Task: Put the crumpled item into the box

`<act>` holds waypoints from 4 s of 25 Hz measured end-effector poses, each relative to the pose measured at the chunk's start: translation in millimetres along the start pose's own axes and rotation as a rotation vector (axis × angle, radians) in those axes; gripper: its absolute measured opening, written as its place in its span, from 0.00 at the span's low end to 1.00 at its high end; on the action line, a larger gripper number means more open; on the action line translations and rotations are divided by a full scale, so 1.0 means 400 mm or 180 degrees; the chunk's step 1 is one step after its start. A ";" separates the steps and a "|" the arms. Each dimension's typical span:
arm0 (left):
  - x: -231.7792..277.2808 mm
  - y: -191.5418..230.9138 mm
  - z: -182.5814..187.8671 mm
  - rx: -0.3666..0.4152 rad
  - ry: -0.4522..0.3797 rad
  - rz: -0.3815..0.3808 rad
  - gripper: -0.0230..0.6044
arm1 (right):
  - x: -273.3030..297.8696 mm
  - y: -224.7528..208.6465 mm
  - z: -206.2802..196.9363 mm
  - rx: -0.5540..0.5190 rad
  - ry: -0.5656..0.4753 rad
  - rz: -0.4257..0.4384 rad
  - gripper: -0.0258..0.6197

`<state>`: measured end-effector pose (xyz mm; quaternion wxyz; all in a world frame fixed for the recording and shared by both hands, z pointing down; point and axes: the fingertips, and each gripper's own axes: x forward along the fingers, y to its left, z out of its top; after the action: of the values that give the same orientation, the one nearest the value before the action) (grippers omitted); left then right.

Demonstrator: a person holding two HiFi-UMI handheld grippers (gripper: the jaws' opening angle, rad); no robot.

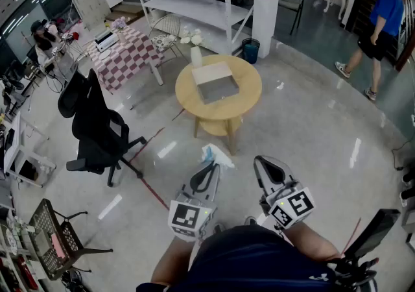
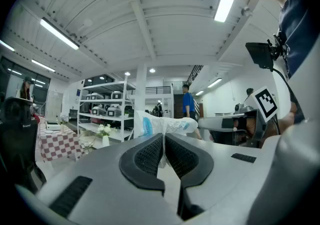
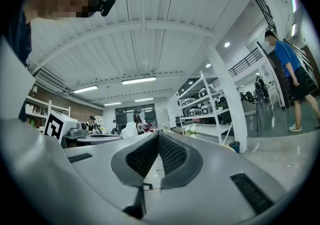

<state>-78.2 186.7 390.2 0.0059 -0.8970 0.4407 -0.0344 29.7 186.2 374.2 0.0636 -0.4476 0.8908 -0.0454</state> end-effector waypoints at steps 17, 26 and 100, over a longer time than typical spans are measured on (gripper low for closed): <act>0.095 -0.093 0.032 0.0122 0.0000 0.0115 0.08 | -0.075 -0.131 0.027 0.0182 -0.0121 0.0085 0.04; 0.137 -0.193 0.011 0.0112 0.0116 0.0234 0.08 | -0.144 -0.205 0.007 0.0226 -0.0040 0.0242 0.04; 0.549 0.676 -0.104 -0.0243 0.0205 -0.0066 0.08 | 0.778 -0.425 -0.104 0.0273 0.0320 -0.0218 0.04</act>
<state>-161.0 -151.4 433.2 -0.0429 -0.8995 0.4324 -0.0465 -26.1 -163.9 416.0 0.0362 -0.4719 0.8742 -0.1082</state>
